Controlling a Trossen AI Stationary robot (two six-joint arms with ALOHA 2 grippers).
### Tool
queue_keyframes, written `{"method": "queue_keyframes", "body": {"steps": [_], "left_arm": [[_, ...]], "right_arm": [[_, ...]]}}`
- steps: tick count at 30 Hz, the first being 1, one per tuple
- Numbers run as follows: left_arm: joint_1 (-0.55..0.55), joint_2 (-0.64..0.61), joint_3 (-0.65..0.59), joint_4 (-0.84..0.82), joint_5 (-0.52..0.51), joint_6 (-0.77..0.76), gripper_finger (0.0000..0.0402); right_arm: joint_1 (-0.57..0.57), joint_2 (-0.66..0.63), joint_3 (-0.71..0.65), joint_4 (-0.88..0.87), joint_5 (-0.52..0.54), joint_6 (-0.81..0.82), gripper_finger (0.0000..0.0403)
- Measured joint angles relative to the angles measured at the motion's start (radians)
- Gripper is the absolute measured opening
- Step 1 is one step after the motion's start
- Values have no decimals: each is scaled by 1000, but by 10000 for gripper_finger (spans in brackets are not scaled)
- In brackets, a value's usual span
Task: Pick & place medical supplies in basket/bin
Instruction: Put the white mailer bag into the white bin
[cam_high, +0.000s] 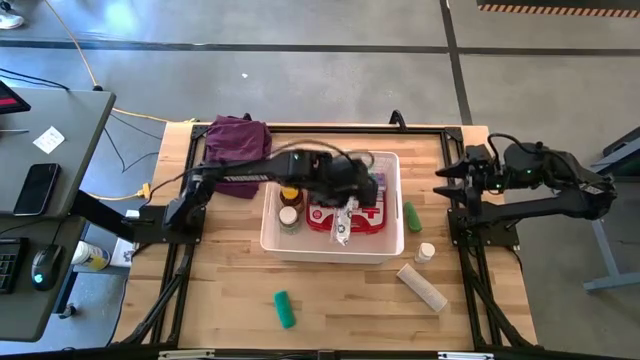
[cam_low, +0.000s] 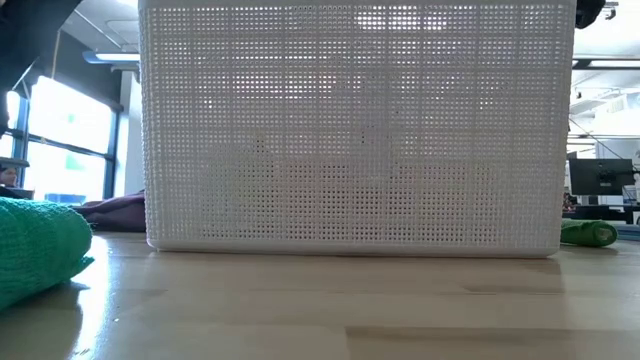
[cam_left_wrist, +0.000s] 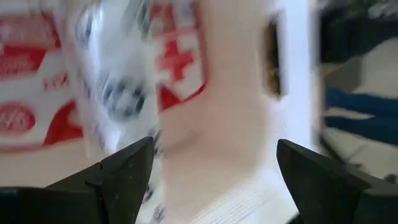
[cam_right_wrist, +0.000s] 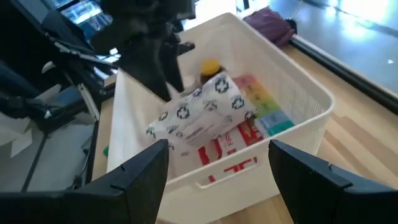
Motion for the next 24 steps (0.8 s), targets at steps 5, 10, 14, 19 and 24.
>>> {"method": "queue_keyframes", "body": {"steps": [5, 10, 14, 19, 24], "left_arm": [[-17, 34, -3, -67, 5, -66, 372], [-13, 29, -1, -127, -72, -61, 372], [6, 30, -2, -220, -69, -10, 372], [24, 30, -2, -206, -86, 54, 372], [24, 30, -2, -198, -89, 123, 372]], "right_arm": [[0, -4, 0, -50, -37, 26, 266], [0, -17, -1, -88, -25, 35, 266], [0, -20, -1, -87, 2, 57, 266], [0, -15, -1, -85, 102, 104, 266], [0, -9, -1, -81, 157, 143, 266]]}}
